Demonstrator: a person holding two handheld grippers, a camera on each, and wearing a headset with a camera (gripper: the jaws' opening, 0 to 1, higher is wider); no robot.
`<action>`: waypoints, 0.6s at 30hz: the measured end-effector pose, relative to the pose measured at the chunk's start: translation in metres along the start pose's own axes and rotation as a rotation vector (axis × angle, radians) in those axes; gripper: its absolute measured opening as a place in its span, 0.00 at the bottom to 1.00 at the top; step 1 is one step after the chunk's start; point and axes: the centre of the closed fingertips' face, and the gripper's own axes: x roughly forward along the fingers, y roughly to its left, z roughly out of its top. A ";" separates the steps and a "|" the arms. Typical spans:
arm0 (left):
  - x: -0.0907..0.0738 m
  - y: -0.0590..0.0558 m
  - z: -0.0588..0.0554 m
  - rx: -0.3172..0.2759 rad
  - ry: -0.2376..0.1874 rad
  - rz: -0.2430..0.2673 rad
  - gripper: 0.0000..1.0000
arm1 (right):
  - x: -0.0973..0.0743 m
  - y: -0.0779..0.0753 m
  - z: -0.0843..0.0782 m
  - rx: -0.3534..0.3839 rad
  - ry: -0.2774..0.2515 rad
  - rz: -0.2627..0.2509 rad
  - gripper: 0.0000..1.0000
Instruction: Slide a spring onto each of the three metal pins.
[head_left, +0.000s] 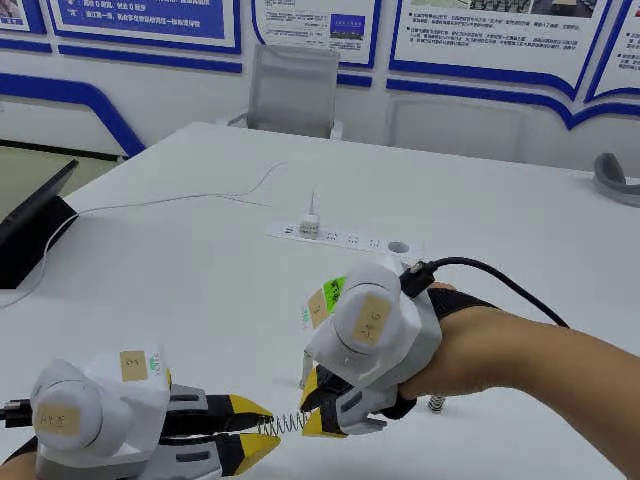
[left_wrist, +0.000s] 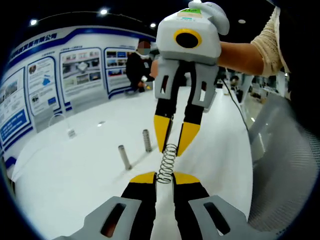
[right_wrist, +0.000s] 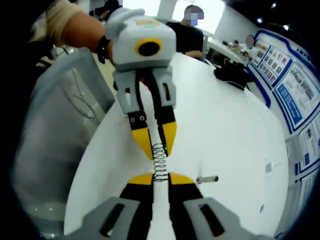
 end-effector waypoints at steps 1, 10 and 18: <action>0.000 0.000 0.000 0.000 0.000 -0.001 0.12 | -0.001 0.000 0.001 0.001 -0.004 0.000 0.12; 0.000 -0.002 0.002 0.003 -0.003 -0.008 0.12 | -0.014 -0.001 0.020 0.001 -0.051 -0.010 0.11; 0.001 -0.007 0.003 0.004 -0.007 -0.021 0.11 | -0.018 0.003 0.038 -0.010 -0.092 -0.011 0.11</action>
